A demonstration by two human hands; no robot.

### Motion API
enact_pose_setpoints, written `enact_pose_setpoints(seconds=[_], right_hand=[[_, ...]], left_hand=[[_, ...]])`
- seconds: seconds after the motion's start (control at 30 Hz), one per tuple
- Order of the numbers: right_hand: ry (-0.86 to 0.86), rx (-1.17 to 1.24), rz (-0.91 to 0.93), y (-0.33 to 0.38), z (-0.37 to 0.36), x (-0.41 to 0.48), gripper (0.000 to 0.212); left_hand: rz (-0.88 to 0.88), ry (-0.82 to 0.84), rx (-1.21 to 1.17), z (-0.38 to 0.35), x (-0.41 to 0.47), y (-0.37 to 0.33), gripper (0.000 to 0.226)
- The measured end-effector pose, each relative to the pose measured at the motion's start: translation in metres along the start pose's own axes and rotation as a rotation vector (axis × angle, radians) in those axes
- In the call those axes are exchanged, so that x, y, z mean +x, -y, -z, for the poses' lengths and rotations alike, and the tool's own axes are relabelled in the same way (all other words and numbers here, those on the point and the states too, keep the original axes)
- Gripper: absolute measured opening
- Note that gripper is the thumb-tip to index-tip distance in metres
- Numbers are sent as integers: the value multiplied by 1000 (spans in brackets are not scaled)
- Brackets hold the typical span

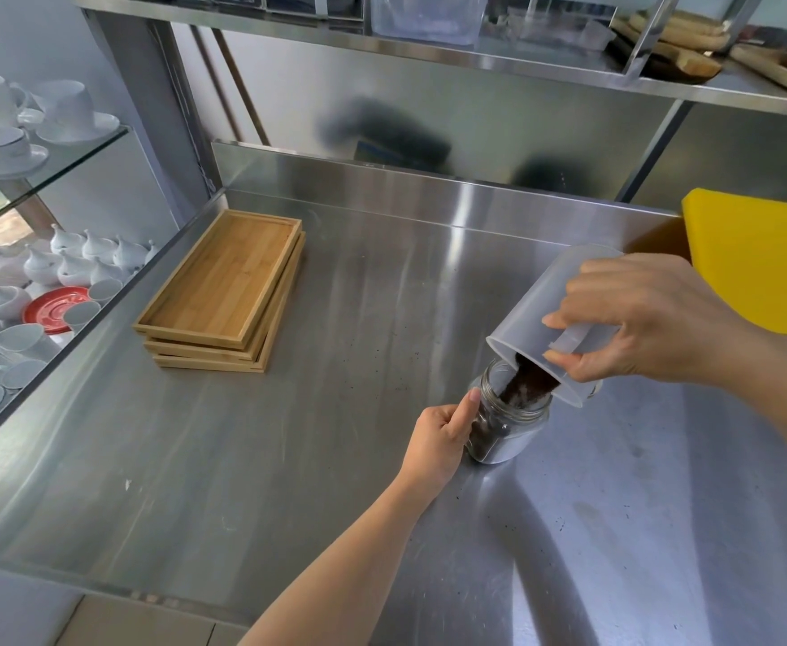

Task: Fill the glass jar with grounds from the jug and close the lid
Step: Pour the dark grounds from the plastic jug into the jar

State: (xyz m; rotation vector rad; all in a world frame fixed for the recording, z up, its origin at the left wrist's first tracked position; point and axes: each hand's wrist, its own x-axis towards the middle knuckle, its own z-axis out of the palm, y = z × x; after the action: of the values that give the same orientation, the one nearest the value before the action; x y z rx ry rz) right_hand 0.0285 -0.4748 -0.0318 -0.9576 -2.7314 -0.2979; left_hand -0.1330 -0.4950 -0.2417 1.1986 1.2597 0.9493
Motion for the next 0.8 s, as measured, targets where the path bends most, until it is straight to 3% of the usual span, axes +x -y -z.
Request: enact_pose_setpoints(seconds=[0.8], right_hand=[[-20, -89, 101, 0, -4, -2, 26]], left_hand=[[-1, -6, 1, 0, -5, -1, 57]])
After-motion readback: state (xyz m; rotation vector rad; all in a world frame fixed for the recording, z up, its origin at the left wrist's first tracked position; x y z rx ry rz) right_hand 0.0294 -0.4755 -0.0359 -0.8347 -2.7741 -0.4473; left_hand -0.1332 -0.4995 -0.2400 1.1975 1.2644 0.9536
